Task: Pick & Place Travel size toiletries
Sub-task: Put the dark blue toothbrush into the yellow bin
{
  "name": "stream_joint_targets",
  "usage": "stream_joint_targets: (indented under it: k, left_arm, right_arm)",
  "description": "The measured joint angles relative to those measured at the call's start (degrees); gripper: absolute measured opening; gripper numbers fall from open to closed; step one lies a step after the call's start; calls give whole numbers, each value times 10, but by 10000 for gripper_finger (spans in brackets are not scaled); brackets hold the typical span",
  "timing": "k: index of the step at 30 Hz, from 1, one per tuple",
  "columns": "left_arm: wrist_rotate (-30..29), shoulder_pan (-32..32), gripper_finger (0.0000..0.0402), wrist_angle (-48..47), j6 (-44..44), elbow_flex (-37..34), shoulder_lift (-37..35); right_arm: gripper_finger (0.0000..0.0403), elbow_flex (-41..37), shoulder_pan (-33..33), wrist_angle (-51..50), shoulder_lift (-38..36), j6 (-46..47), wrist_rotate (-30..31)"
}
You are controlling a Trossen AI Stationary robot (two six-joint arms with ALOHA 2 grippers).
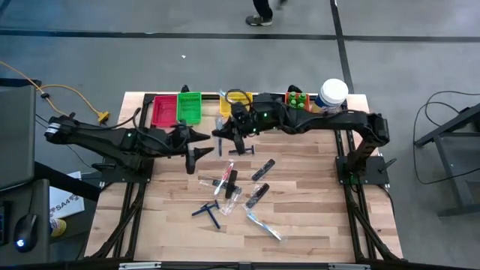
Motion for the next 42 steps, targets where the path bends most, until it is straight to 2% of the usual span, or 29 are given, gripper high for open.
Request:
stream_joint_targets:
  k: [6, 15, 25, 32, 35, 42]
  left_arm:
    - [-50, 0, 223, -58, -59, 0, -45]
    - [-52, 0, 204, -89, -100, 0, -79]
    - [-58, 0, 198, -92, -101, 0, -78]
    - [-60, 0, 198, -94, -102, 0, -78]
    - [-60, 0, 198, -94, -110, 0, -78]
    - [-61, 0, 198, -95, -113, 0, -78]
  right_arm:
    - [6, 0, -46, -43, -4, -19, 1]
    - [5, 0, -124, -76, -7, -116, 8]
    - [5, 1, -187, -68, 5, -275, 118]
    - [5, 1, -211, -93, 68, -285, 150]
    - [5, 33, -212, -129, 99, -290, 137]
    - [5, 216, -215, -297, 207, -301, 141]
